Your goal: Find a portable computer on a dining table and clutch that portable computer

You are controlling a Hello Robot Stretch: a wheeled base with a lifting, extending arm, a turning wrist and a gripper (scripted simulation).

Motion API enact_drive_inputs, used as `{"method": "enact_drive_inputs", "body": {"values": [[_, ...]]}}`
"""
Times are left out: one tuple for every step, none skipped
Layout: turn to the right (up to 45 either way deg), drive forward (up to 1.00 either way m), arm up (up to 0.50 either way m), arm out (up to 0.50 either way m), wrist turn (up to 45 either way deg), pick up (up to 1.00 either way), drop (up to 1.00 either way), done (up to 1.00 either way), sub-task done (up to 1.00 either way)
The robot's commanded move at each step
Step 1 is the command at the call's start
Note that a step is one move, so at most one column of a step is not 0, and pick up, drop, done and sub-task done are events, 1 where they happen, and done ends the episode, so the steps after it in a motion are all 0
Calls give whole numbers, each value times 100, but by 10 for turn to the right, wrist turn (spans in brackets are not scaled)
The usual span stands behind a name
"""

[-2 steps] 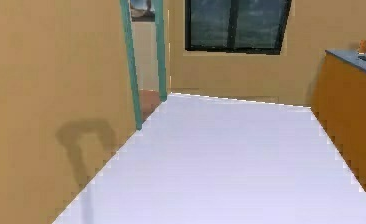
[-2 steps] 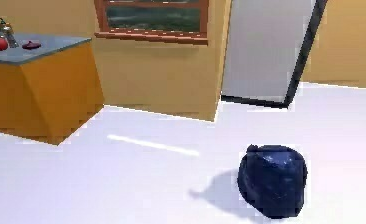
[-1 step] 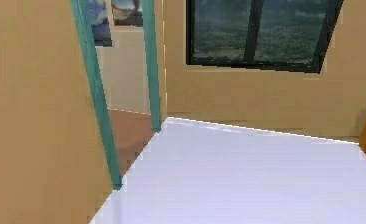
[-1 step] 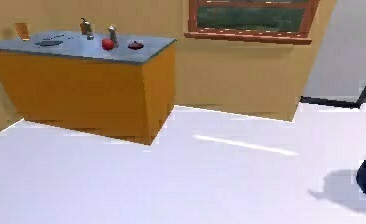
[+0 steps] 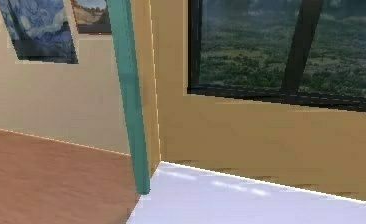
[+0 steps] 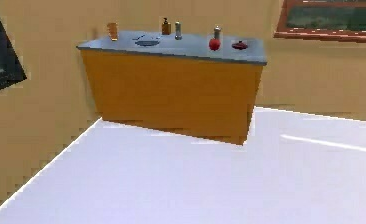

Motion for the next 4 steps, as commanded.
{"method": "enact_drive_inputs", "body": {"values": [[0,55,0,0,0,0,0,0,0],[210,0,0,0,0,0,0,0,0],[0,5,0,0,0,0,0,0,0],[-450,0,0,0,0,0,0,0,0]]}}
